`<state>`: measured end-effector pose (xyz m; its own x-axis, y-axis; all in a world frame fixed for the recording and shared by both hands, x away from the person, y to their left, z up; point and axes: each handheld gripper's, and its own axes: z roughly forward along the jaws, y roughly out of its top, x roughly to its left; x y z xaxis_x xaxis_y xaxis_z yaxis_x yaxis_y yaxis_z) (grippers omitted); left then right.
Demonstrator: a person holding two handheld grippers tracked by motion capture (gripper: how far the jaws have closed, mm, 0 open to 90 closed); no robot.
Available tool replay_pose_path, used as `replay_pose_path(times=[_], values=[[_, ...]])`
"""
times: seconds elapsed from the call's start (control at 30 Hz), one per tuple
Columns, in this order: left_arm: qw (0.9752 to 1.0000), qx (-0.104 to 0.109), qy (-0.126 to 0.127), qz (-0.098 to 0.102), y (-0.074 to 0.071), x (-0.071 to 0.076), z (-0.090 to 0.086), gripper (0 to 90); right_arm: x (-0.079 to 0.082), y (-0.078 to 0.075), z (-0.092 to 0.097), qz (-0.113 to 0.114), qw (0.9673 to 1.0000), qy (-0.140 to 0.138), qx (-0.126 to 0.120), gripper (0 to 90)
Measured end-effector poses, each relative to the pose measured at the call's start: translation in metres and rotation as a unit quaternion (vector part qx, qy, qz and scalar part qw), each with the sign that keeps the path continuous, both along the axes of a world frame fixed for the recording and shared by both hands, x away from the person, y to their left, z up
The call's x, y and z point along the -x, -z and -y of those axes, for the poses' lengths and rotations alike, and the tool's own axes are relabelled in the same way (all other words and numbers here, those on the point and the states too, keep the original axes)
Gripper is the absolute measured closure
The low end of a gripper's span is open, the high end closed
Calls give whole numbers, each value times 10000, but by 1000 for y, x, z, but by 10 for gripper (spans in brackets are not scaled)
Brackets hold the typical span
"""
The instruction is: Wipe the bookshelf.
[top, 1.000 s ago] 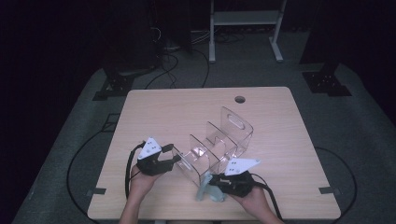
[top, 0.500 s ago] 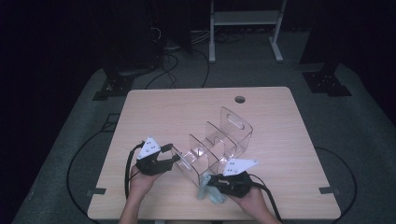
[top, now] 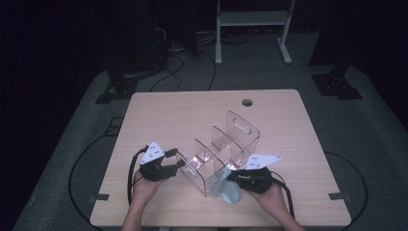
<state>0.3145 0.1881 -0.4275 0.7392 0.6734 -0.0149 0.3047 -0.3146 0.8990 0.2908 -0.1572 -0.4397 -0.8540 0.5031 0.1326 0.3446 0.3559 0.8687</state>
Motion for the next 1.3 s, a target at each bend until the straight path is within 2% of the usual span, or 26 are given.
replay_pose_path(times=[0.03,0.13,0.2,0.23,0.27,0.33,0.4,0.53,0.57,0.7,0.8,0.83,0.87,0.9,0.93,0.97,1.03,1.13,1.17,1.2,1.23,1.27,1.3], values=[[10000,2,-2,6,0,0,1,464,-4,1,8,-22,9999,142,-1,829],[10000,-9,-9,21,0,0,2,464,-6,3,11,-98,9998,165,-54,829],[10000,-6,-8,12,0,0,2,463,-2,3,4,-78,9999,78,-48,829],[10000,-8,-29,13,0,0,2,463,4,3,-8,-73,9999,-90,-54,829],[10000,-8,-29,13,0,0,2,463,4,3,-8,-73,9999,-90,-54,829],[10000,-34,-11,27,0,0,1,463,10,4,-21,-111,9992,-366,-69,829],[10000,-32,-1,27,0,0,0,463,13,4,-25,-71,9991,-426,-9,829],[10000,-10,-9,18,0,0,0,463,4,2,-11,-81,9997,-247,-24,829],[10000,4,-18,12,0,0,1,463,-3,2,1,-42,10000,-19,-7,829],[10000,-2,-8,8,0,-1,1,464,-14,4,21,-28,9993,373,56,829],[10000,2,0,21,0,-1,1,464,-17,6,25,-118,9989,460,-44,829],[10000,-4,5,22,0,-1,1,464,-16,7,24,-150,9989,446,-85,829],[10000,-6,7,25,0,-1,1,464,-14,7,20,-151,9992,346,-104,829],[10000,-11,6,19,0,-1,1,464,-8,5,9,-181,9997,124,-116,829],[10000,-6,4,22,0,-1,1,464,-8,5,9,-181,9997,124,-116,829],[10000,-10,6,31,0,0,1,464,-3,3,1,-132,9999,-25,-80,829],[10000,7,-5,27,1,0,1,464,-3,1,0,-106,9999,-58,-57,830],[10000,9,3,25,1,0,1,464,-9,2,9,-144,9999,61,-73,830],[10000,8,8,24,1,-1,2,465,-17,3,22,-130,9992,370,-50,829],[10000,8,8,24,1,-1,2,465,-17,3,22,-130,9992,370,-50,829],[10000,6,12,23,1,-1,2,465,-22,4,30,-161,9984,531,-119,830],[10000,3,20,22,0,-1,3,465,-30,3,44,-171,9964,818,-165,829],[10000,1,24,24,0,-1,3,465,-34,3,49,-181,9953,938,-183,829]])
